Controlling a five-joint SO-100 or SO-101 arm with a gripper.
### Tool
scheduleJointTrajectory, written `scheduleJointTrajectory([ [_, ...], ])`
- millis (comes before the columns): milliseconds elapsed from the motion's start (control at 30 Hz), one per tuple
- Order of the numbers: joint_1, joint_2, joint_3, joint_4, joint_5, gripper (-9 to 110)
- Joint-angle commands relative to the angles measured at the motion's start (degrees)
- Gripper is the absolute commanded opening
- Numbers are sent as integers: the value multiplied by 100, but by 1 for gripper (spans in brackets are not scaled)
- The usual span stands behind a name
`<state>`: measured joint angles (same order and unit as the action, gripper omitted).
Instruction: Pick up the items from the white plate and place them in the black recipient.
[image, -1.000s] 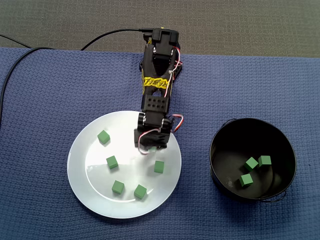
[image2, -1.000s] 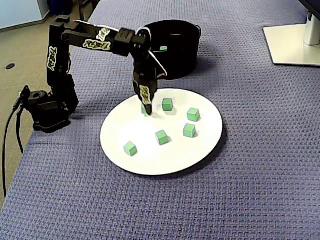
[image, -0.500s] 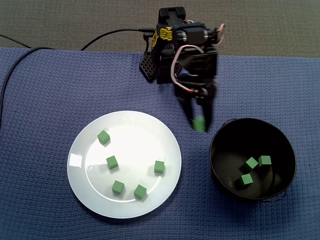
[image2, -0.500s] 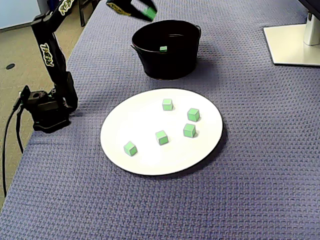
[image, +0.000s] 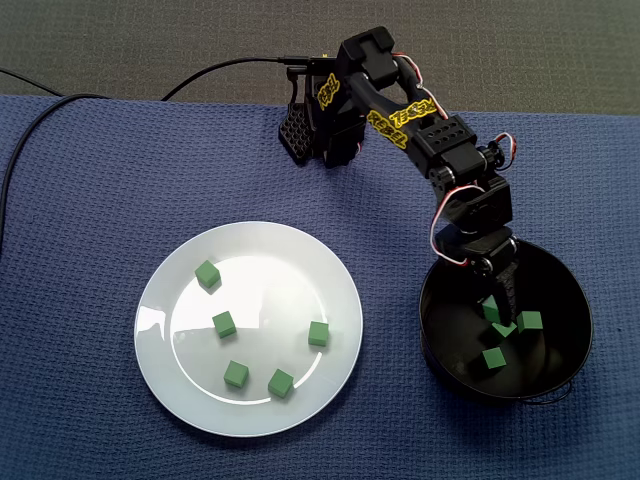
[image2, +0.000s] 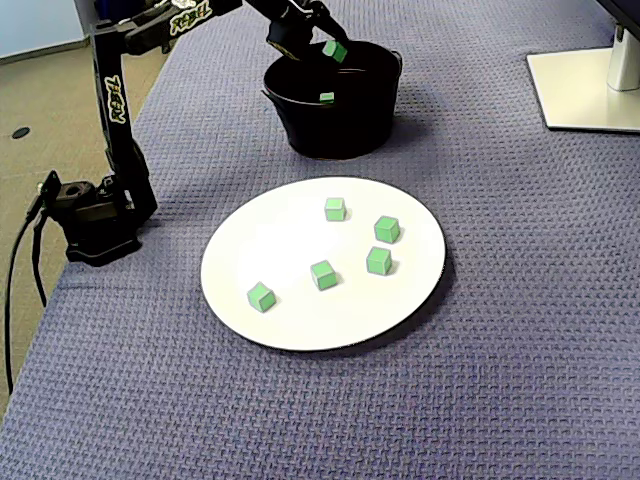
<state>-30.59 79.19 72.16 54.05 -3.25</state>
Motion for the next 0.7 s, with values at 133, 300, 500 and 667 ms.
scheduleJointTrajectory([
  [133, 1116, 1468, 158, 1072, 809, 50],
  [300, 2646, 1934, 598, 1837, 1468, 50],
  [500, 3604, 1072, 668, 2145, 1644, 46],
  [667, 3762, 97, 650, 1811, 1644, 44],
])
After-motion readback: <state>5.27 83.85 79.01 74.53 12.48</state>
